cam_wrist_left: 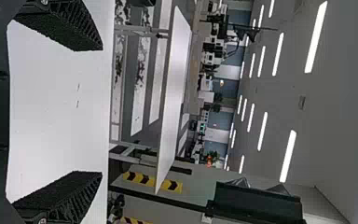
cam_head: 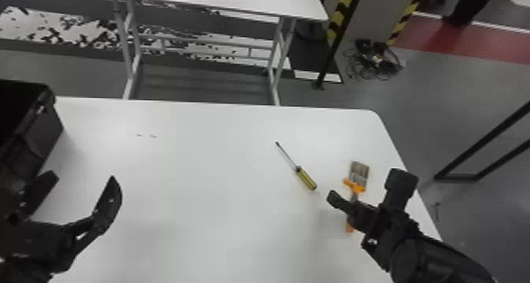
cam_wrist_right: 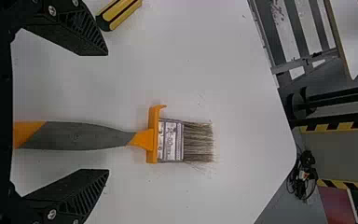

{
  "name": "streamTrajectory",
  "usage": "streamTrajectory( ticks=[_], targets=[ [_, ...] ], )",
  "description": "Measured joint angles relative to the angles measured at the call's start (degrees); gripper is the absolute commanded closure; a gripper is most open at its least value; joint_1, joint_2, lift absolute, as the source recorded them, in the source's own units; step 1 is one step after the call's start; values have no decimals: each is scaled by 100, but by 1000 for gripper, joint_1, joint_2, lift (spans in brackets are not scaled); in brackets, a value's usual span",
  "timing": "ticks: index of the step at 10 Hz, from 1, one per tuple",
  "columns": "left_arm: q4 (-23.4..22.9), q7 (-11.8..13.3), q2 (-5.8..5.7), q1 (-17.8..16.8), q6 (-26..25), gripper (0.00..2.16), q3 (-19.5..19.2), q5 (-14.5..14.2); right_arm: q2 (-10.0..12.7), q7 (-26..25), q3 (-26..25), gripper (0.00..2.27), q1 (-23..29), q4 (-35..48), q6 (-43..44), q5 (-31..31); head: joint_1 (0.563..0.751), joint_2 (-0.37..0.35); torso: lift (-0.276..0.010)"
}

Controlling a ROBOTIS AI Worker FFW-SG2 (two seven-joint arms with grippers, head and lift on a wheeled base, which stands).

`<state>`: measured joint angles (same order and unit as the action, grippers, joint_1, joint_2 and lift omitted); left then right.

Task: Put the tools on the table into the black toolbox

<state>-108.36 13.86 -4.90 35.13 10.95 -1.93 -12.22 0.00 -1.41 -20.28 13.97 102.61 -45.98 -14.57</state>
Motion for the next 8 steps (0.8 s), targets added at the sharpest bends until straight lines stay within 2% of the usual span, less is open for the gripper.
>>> streamTrajectory(
  ticks=[3,4,5,6,7,8],
  targets=[
    [-7,38,-24,31,-5,33,0,-4,-1,-1,-3,228,-79,-118,-256,89,695,-218,-75],
    [-28,43,-30,60,-5,33,0,-8,-1,0,-8,350,-78,-119,-337,106,695,-219,-75],
    [-52,50,-35,96,-3,33,1,-9,1,5,-19,593,-63,-112,-412,105,695,-220,-75],
    [-73,66,-37,130,-2,33,3,-9,1,4,-36,934,-41,-92,-509,89,695,-222,-75],
    [-94,74,-38,161,-1,33,6,-9,0,0,-69,1737,-13,-75,-592,74,695,-227,-75],
    [-107,80,-38,189,-1,33,8,-9,-1,-2,-109,2135,23,-50,-656,70,695,-235,-75]
  ],
)
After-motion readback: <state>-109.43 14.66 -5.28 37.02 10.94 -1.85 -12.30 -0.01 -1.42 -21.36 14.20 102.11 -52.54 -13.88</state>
